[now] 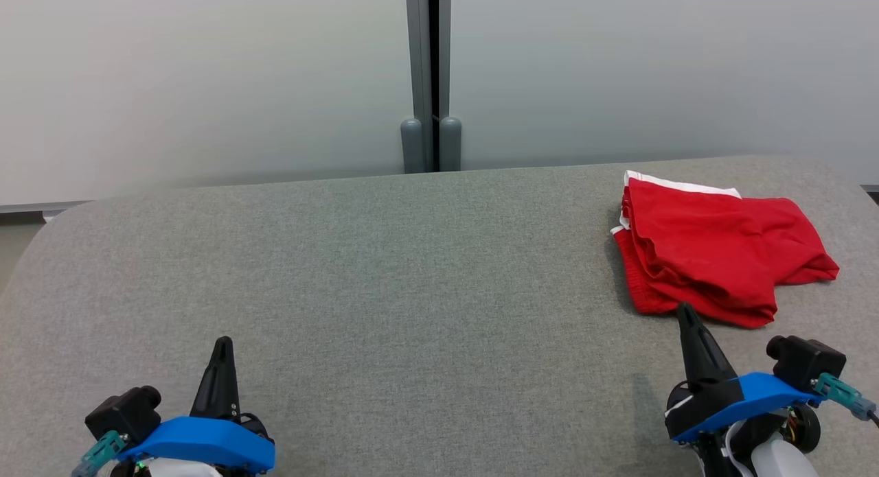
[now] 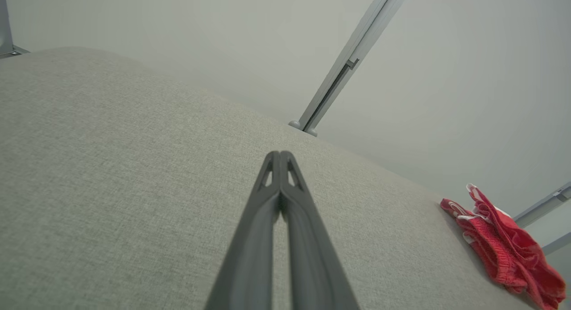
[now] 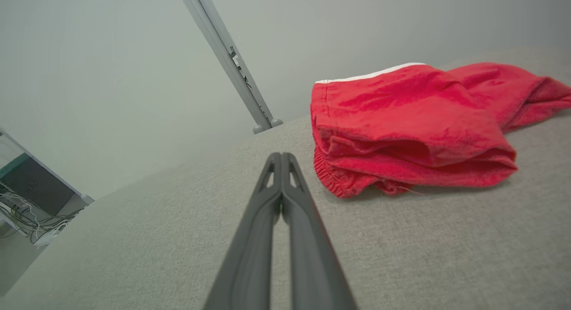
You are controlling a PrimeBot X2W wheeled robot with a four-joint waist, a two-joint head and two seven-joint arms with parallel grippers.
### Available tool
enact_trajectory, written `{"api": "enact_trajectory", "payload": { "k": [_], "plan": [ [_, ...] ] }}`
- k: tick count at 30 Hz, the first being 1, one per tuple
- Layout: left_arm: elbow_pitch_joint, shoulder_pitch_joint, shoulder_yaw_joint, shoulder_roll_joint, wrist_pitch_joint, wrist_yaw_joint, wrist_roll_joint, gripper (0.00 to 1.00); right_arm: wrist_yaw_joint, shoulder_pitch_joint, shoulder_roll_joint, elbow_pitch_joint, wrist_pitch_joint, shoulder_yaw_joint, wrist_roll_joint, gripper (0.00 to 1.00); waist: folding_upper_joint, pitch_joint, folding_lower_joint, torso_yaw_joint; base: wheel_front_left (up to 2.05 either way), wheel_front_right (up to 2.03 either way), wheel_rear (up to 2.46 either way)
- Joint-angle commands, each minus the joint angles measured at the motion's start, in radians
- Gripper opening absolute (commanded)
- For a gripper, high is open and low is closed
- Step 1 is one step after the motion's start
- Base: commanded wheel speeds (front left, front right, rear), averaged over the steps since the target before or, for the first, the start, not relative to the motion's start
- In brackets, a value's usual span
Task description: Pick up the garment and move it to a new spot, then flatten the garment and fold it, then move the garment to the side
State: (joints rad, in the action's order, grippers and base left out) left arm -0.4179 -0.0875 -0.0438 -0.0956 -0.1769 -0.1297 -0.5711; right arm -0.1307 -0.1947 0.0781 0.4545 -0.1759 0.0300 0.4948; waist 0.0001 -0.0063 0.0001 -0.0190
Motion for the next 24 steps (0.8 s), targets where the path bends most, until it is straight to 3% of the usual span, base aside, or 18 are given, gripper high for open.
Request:
{"api": "enact_trajectory", "payload": {
  "k": [1,24],
  "plan": [
    [0.024,-0.026,0.011,-0.002,0.009,0.0,-0.04,0.0,0.0,-0.002,0.0,-0.027,0.01,-0.009,0.045,0.0,-0.0001,0.0,0.0,0.0,0.0,0.0,0.0],
    [0.072,-0.028,0.057,0.013,0.096,-0.001,-0.35,0.0,0.0,0.026,-0.008,-0.087,0.096,-0.05,0.377,0.0,-0.0001,0.002,0.0,0.004,0.0,0.0,0.0]
  ]
}}
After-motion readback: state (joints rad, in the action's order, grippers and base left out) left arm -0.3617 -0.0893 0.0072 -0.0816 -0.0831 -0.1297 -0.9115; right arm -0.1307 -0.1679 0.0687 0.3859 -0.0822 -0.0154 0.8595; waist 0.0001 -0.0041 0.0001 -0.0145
